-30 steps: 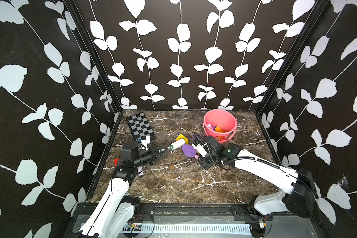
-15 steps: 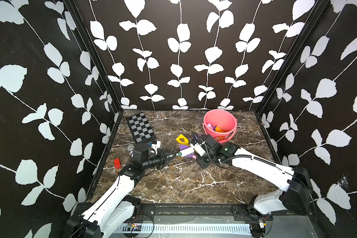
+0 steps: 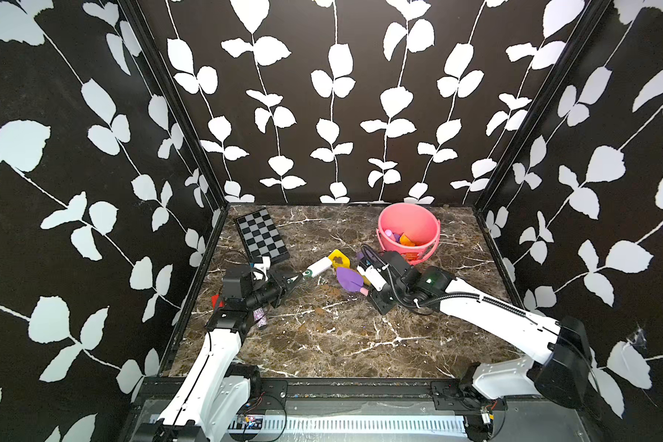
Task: Brush the soil off the hand trowel and place it into the bucket
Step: Brush off the soil from the hand trowel.
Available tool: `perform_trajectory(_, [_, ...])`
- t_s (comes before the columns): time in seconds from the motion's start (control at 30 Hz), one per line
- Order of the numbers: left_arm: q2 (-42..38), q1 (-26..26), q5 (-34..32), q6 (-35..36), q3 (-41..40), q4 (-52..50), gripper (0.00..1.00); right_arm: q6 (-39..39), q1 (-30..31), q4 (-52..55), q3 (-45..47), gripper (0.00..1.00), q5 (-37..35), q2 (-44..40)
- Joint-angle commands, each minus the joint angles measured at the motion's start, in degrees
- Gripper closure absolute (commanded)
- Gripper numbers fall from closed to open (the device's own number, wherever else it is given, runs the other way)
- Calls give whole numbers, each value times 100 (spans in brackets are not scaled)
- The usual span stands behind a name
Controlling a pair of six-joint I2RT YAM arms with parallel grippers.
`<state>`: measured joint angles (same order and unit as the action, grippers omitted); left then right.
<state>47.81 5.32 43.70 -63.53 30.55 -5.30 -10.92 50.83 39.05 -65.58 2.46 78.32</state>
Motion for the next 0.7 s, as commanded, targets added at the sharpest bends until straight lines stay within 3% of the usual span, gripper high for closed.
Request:
perform_trajectory(0.0, [-82, -23, -121, 1828, 896, -1506, 100, 41, -121, 262, -139, 100, 58, -155])
perform_trajectory(0.13, [-123, -9, -1175, 3698, 1716, -3162, 100, -60, -569, 538, -327, 100, 693, -233])
perform_trajectory(0.27, [-188, 155, -1566, 4750, 2149, -3780, 100, -331, -1125, 734, -585, 100, 1539, -285])
perform_trajectory(0.37, [-136, 590, -2142, 5524, 2518, -4258, 100, -716, -1504, 637, -690, 100, 2476, -237])
perform_trajectory(0.43, [-64, 948, -2507, 5909, 2711, -4482, 100, -943, -1575, 550, -743, 100, 2831, -188])
perform_trajectory(0.67, [172, 1750, -2640, 6574, 3000, -4625, 100, -1514, -1567, 156, -856, 100, 3457, 12])
